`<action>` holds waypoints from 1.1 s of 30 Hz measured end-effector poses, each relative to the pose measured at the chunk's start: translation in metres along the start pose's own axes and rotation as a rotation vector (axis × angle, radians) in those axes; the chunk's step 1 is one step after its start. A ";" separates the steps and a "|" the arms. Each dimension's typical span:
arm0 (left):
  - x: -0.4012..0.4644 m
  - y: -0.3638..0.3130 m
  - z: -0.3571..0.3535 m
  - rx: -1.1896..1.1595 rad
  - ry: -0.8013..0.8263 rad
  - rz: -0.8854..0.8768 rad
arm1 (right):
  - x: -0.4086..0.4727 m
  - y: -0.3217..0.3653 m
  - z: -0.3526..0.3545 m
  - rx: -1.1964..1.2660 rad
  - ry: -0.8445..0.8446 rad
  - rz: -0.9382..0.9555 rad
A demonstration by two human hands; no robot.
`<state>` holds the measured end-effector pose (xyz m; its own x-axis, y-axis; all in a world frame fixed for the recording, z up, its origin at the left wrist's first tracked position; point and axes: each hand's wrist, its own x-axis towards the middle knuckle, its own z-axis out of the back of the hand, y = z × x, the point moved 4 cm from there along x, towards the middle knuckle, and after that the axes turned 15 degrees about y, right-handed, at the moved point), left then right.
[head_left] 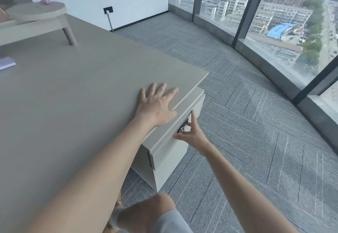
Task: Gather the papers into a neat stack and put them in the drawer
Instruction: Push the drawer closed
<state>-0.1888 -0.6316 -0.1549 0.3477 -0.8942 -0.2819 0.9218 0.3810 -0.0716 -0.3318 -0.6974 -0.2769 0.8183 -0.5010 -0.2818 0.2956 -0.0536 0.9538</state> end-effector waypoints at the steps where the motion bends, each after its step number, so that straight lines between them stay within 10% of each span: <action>1: 0.000 0.000 0.000 0.001 0.000 0.000 | 0.005 -0.001 -0.002 -0.002 0.002 -0.015; 25: -0.007 0.000 -0.001 -0.022 0.005 -0.001 | 0.016 0.037 0.022 -0.536 -0.125 -0.244; 33: -0.083 -0.002 0.038 -1.018 -0.051 -0.108 | -0.036 0.127 0.013 -0.648 -0.054 -0.093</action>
<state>-0.2128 -0.5670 -0.0949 0.3004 -0.9353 -0.1868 0.3736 0.2956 -0.8792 -0.3301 -0.6973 -0.1439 0.7541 -0.5626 -0.3389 0.6151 0.4240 0.6647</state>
